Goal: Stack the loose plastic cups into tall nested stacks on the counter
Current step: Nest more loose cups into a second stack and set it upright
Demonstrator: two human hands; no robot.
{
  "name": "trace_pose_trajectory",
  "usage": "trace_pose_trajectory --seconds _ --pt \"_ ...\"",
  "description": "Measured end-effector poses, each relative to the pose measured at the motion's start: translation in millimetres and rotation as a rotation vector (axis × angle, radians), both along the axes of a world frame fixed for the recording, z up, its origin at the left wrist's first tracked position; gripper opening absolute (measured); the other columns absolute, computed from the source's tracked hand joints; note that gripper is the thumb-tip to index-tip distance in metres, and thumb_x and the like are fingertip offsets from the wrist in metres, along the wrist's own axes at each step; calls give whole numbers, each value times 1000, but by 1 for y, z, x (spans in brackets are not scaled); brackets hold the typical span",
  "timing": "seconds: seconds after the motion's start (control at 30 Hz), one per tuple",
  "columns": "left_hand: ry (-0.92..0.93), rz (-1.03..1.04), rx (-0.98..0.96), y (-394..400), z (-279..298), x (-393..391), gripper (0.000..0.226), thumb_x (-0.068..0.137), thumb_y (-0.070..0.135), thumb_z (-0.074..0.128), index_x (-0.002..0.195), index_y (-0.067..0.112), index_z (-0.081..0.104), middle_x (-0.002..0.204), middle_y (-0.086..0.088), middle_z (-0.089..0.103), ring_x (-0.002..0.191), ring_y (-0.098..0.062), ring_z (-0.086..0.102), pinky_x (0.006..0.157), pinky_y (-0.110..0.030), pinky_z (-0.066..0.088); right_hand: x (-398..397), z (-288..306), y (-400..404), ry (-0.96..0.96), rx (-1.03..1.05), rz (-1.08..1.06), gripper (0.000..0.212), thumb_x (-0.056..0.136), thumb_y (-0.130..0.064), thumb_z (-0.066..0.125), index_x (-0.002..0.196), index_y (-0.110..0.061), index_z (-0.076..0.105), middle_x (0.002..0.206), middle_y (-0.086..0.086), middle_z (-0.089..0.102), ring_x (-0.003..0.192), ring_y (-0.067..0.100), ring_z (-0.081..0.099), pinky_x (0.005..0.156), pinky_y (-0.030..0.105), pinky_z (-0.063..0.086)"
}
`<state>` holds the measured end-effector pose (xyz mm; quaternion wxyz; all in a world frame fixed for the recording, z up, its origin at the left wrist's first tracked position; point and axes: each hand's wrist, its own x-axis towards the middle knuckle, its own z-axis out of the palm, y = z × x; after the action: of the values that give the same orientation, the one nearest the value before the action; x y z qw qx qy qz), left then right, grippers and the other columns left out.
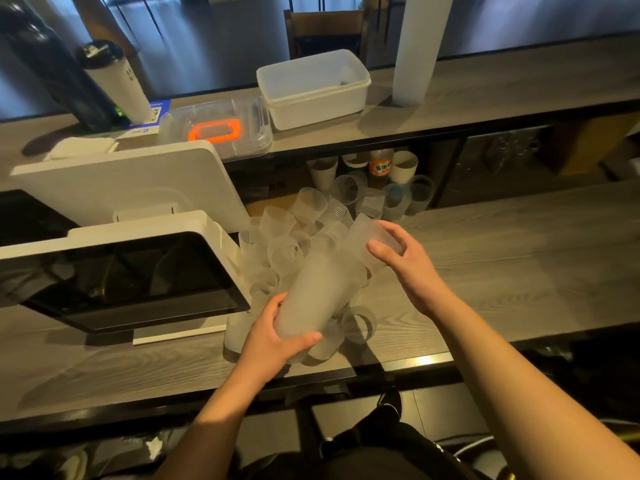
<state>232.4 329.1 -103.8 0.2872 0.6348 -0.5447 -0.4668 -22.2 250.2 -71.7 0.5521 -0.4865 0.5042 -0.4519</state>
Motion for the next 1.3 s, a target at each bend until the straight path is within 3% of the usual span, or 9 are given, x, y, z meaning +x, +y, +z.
trace_pose_trajectory --seconds 0.17,0.37,0.5,0.63,0.73,0.87,0.97,1.13,1.3 --pt "-64 -52 -30 0 0 5 86 58 48 91 129 43 43 122 24 49 109 0 52 76 -17 46 9 7 0 210 -29 133 79 67 -63 74 138 -37 52 130 -18 54 122 -1 50 101 28 46" --pt "-79 -76 -40 3 2 12 87 54 55 89 129 44 45 123 20 53 110 -4 56 77 -18 48 21 13 2 353 -72 230 66 83 -42 77 142 -34 48 121 -18 53 116 -2 48 92 21 41" --pt "-77 -51 -50 5 6 14 79 65 37 91 127 44 43 122 21 51 108 -2 54 71 -12 45 32 12 5 321 -38 267 65 86 -45 73 144 -35 46 127 -16 52 116 -10 46 91 14 38" --pt "-42 -21 -47 4 8 13 86 56 49 91 126 43 43 121 21 51 107 -1 54 73 -15 45 47 3 12 254 23 312 63 87 -61 60 144 -39 43 140 -13 45 128 -1 43 105 25 36" --pt "-44 -4 -36 4 4 15 82 61 40 93 127 40 44 121 19 51 108 -2 53 72 -15 44 53 3 16 209 66 332 63 91 -61 49 148 -36 39 140 -16 41 130 2 38 99 15 34" --pt "10 70 -14 6 -1 18 78 68 34 90 131 36 43 122 16 51 108 -3 53 75 -18 45 47 -12 9 106 121 193 51 100 -58 41 144 -32 43 136 -9 51 127 10 49 102 25 42" --pt "63 112 8 8 -2 19 77 71 31 88 132 35 41 120 16 51 108 -4 54 74 -18 46 32 -45 8 204 193 19 43 102 -40 50 141 -23 48 132 0 56 126 19 52 102 31 43" --pt "84 140 31 9 -6 22 76 72 29 87 134 32 42 120 16 52 107 -4 55 71 -16 48 4 -104 22 595 305 279 83 83 -21 78 153 -17 32 153 7 38 139 22 37 112 35 36" --pt "82 143 75 7 -8 20 73 74 31 86 131 36 40 119 17 50 107 -6 55 62 -12 50 5 -134 31 748 277 457 117 66 -31 92 158 -16 21 160 5 24 147 24 25 118 33 26"
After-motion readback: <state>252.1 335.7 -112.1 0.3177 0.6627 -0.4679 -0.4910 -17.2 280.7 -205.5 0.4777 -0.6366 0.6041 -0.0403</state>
